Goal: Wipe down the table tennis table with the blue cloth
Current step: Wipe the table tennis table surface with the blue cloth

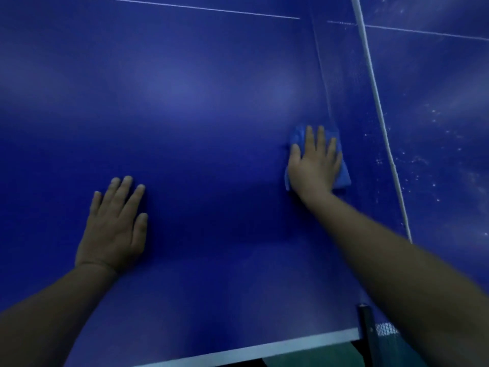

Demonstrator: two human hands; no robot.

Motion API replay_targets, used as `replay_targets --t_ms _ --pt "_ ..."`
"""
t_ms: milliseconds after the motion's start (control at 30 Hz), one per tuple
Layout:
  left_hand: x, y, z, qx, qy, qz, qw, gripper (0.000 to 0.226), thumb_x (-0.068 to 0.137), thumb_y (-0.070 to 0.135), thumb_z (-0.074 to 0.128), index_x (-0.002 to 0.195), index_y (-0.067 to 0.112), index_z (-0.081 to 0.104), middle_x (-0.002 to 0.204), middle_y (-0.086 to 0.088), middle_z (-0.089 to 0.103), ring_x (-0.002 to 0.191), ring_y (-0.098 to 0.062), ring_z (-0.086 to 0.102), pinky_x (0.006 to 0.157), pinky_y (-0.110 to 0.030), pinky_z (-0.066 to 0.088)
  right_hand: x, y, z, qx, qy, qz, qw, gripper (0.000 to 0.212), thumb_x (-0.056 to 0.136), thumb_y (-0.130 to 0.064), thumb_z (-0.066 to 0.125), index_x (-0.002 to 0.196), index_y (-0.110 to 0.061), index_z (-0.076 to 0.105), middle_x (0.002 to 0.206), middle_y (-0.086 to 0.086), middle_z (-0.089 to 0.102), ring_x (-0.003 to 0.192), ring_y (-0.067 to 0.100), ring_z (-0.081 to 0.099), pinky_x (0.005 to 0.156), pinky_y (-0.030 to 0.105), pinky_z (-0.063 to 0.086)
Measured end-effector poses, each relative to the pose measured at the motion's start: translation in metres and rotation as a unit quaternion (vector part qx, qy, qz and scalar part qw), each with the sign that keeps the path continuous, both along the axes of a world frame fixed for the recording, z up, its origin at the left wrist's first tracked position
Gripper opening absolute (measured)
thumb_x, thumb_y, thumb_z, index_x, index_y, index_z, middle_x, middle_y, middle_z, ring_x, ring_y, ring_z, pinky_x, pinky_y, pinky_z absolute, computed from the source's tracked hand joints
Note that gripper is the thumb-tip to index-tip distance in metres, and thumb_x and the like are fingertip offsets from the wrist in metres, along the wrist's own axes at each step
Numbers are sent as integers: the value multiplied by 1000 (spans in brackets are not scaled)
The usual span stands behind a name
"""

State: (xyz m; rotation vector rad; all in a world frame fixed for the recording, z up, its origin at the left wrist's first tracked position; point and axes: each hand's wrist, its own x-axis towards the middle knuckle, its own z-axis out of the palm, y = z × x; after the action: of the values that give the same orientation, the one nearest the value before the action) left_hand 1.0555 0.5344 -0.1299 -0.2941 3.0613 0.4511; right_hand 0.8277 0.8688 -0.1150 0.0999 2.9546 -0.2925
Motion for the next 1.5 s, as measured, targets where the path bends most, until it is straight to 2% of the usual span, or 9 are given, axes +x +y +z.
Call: replay_targets --t_ms 167,333,433,567,667,933,1200,1400,1500 --pt "1 3 3 -12 -22 3 1000 64 100 39 25 152 4 37 164 -14 24 154 -30 14 125 -42 -3 144 22 7 36 -17 -3 999 67 99 -56 19 160 -27 16 168 0 9 154 30 7 122 55 10" --pt "0 2 2 -17 -28 3 999 65 99 40 26 153 5 37 164 -14 23 154 -29 12 125 -49 3 45 -25 1 4 -7 34 999 63 103 -54 26 160 -31 12 169 -2 4 154 29 1 123 53 1" --pt "0 1 3 -18 -39 -1 999 66 99 41 24 154 6 34 165 -14 21 155 -28 9 125 -46 -1 9 -22 -4 2 -2 -14 1000 64 103 -55 24 160 -30 11 169 -1 4 154 28 2 124 52 3" --pt "2 2 5 -16 -45 -1 999 67 99 42 23 154 4 33 165 -15 20 155 -29 8 125 -47 -1 126 32 0 20 13 -96 995 64 100 -56 23 159 -30 19 167 0 16 152 30 15 121 54 18" --pt "1 3 7 -17 -58 0 998 68 99 42 22 154 4 32 166 -15 17 155 -28 5 125 -49 0 211 46 8 30 -49 -135 989 67 98 -60 16 159 -33 12 168 -1 11 153 27 8 121 56 14" --pt "-3 5 12 3 -77 -2 997 72 96 46 16 158 9 22 168 -11 6 155 -22 -5 124 -44 -9 107 -19 1 5 -22 -185 983 64 103 -58 23 160 -34 5 169 -5 0 155 26 -2 123 53 1" --pt "0 5 12 9 -58 -5 998 68 99 44 19 157 9 24 168 -12 9 155 -25 -2 124 -48 -6 247 7 0 25 -24 -364 931 63 104 -55 24 160 -31 11 169 -1 6 154 28 3 123 53 5" --pt "-1 3 8 1 -47 -6 999 68 99 46 17 156 10 24 167 -12 9 155 -26 -2 124 -49 -5 194 0 1 24 2 -269 963 61 104 -53 27 160 -31 14 168 -3 9 154 27 7 121 52 10" --pt "1 1 6 -6 -48 -8 999 67 100 46 18 157 10 22 168 -11 8 155 -26 -2 124 -50 -5 210 18 1 13 17 -347 938 60 104 -53 27 159 -32 18 167 -5 13 152 27 13 118 54 16"
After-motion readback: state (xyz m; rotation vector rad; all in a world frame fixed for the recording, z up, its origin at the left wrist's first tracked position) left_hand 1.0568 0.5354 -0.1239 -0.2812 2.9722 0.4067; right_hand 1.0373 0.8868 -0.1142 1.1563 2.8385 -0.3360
